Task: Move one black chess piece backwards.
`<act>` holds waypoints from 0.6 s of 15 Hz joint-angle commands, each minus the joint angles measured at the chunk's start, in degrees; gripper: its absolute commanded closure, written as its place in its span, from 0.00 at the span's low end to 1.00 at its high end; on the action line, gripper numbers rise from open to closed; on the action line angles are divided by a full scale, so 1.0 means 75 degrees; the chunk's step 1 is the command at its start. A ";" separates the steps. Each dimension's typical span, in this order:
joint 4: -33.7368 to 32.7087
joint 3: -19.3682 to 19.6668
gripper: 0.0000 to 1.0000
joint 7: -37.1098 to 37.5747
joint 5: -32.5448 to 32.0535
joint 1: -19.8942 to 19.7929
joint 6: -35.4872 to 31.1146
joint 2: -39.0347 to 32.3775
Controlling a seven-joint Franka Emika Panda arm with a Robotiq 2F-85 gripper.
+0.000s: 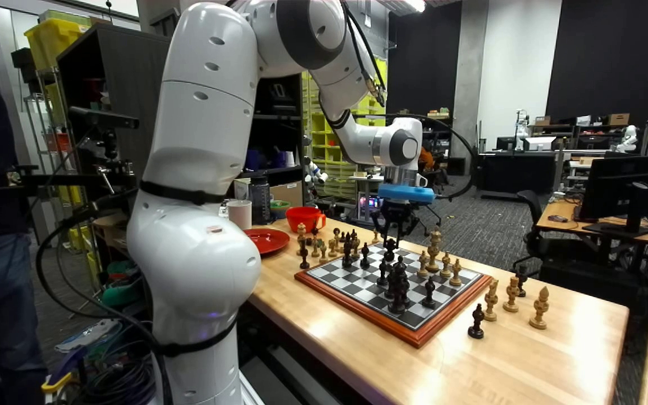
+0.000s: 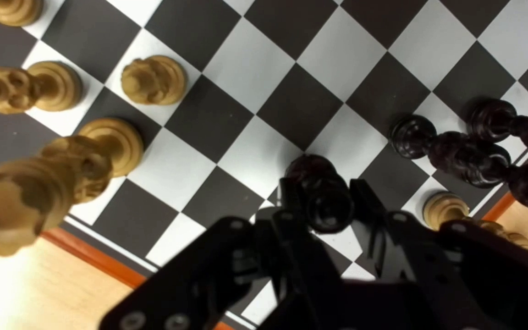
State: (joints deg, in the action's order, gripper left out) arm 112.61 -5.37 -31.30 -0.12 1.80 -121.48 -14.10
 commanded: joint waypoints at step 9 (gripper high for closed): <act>-0.0629 -0.0172 0.92 0.0012 -0.0228 0.0084 0.0113 -0.0265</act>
State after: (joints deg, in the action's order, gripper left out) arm 110.02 -6.31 -31.30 -0.82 2.22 -121.48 -14.75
